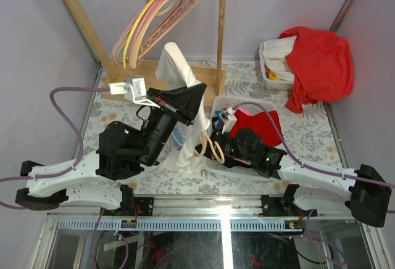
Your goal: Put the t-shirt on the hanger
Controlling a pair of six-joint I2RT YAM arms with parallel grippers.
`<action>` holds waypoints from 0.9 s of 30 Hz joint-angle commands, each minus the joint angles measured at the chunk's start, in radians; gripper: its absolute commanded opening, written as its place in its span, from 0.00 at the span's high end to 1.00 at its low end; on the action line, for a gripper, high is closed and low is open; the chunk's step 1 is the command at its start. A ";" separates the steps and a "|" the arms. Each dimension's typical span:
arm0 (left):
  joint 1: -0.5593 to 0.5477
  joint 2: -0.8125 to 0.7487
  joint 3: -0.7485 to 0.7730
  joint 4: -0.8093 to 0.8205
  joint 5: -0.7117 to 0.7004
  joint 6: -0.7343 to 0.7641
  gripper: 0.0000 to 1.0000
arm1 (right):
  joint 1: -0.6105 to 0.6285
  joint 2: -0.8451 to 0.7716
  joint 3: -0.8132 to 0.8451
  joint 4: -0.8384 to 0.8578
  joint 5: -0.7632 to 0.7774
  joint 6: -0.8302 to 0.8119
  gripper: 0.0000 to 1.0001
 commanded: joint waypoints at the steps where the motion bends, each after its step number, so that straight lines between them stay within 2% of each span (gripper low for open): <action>1: 0.003 -0.054 -0.037 0.407 0.035 0.046 1.00 | 0.020 -0.003 -0.067 -0.015 -0.006 0.015 1.00; 9: 0.003 -0.056 -0.169 0.697 0.079 0.013 1.00 | 0.056 0.070 -0.087 0.088 0.005 0.035 1.00; 19: 0.004 -0.007 -0.205 0.850 0.099 -0.052 1.00 | 0.082 0.213 -0.075 0.200 0.027 0.044 1.00; 27: 0.004 0.027 -0.215 0.950 0.110 -0.008 1.00 | 0.169 0.287 -0.122 0.308 0.042 0.100 1.00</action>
